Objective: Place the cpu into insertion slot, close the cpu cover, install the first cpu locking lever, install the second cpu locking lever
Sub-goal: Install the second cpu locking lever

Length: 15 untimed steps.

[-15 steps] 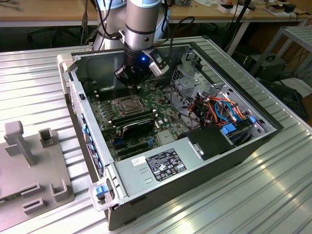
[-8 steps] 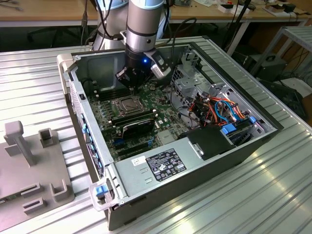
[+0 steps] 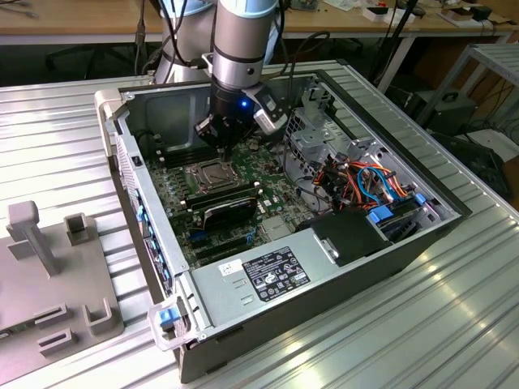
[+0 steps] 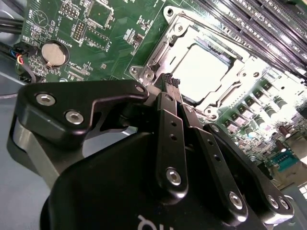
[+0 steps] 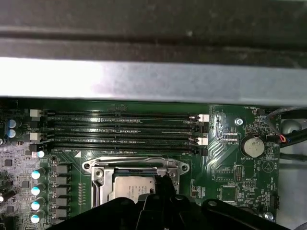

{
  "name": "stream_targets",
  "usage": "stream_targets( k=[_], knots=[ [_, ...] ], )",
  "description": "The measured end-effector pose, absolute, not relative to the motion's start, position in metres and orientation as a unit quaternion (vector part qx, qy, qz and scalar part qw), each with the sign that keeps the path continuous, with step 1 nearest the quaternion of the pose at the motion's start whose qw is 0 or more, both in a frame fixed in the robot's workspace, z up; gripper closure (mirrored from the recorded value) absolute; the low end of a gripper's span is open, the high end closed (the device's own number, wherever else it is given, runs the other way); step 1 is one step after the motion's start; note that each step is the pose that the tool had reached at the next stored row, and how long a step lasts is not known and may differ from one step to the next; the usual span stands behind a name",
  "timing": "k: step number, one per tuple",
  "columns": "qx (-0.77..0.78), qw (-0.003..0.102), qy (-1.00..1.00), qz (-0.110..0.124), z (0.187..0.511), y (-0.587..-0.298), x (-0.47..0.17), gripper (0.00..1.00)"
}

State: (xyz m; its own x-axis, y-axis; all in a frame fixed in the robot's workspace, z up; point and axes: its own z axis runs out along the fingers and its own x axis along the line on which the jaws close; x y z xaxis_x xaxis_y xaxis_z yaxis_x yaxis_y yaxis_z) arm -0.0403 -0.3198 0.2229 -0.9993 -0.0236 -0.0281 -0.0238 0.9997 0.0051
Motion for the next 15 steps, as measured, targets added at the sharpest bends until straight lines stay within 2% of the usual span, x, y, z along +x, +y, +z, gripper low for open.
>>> stream_targets(
  k=[15],
  knots=[
    [-0.012, 0.012, 1.000, 0.003, 0.2230, -0.3209, -0.0343, 0.89]
  ],
)
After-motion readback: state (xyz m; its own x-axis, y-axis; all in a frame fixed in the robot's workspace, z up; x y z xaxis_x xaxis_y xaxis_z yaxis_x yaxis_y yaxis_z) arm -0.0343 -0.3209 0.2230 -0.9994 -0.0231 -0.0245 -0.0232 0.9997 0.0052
